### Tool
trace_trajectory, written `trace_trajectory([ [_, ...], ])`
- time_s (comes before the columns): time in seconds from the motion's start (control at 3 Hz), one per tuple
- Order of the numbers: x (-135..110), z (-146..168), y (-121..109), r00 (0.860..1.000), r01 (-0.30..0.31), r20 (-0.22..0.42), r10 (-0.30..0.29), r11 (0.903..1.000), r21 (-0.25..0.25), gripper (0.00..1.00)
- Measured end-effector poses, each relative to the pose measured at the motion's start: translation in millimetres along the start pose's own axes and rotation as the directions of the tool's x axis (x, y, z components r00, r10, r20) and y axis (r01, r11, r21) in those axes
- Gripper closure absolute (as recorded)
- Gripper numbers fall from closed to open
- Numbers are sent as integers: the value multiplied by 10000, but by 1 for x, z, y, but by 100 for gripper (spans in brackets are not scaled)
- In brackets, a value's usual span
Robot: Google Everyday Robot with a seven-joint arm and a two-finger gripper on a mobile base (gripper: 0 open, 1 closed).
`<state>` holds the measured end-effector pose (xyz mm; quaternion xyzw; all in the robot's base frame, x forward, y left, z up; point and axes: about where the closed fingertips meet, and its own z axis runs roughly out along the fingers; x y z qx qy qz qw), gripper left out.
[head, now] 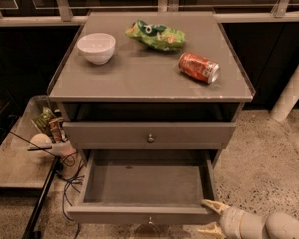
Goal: Open middle drawer
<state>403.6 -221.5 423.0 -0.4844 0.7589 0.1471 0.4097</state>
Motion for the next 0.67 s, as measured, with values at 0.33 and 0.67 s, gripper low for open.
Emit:
trace_trajectory([
  [0.33,0,0,0,10000,0,1,0,10000,-1,0],
  [0.67,0,0,0,10000,0,1,0,10000,-1,0],
])
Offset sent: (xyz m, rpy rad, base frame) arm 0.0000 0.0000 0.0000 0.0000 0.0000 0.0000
